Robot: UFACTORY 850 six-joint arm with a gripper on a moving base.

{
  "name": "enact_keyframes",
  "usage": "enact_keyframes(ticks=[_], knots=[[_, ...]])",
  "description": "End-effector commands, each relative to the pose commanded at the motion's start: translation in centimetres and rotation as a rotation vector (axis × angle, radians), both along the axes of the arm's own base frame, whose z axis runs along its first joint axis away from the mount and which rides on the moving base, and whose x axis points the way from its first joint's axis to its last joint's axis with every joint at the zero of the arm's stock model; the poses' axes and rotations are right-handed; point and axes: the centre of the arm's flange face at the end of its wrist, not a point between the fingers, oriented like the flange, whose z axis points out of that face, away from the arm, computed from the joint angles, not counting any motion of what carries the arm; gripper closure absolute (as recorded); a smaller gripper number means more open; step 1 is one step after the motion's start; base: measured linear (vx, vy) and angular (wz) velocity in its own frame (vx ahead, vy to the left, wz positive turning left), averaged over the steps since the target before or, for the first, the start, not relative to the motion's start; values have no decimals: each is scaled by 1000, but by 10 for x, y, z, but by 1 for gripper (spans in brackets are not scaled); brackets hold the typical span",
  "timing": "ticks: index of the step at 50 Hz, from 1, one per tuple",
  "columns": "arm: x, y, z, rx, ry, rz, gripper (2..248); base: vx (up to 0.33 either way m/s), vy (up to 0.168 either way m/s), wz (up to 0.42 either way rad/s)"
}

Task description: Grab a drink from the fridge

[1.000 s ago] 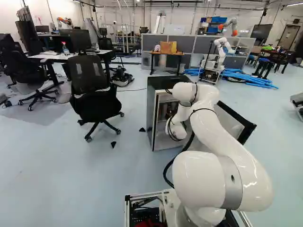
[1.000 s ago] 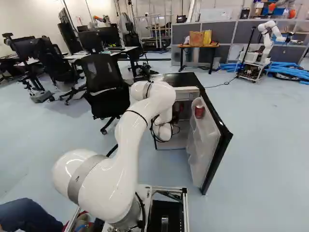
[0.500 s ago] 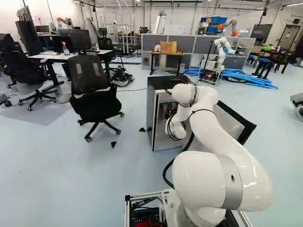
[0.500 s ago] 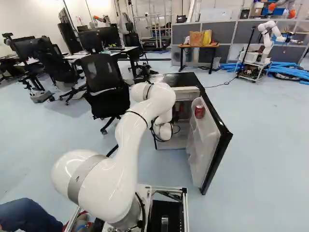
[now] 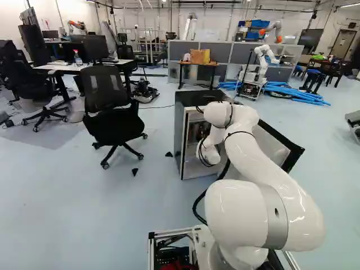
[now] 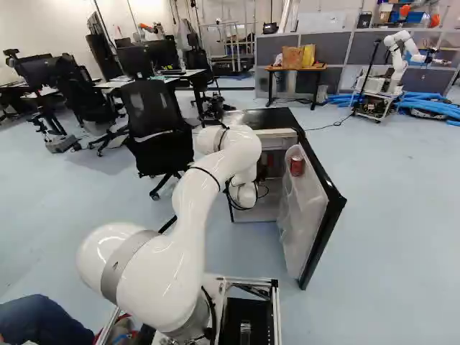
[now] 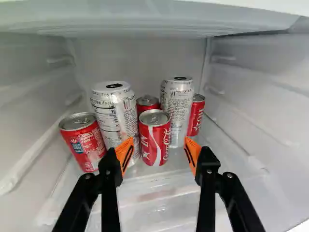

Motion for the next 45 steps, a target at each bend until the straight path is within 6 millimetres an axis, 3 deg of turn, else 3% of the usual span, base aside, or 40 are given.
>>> enact_keyframes(ticks=[45], knots=[[23,-2,-11,-14,-50,6,89,0,0,0]])
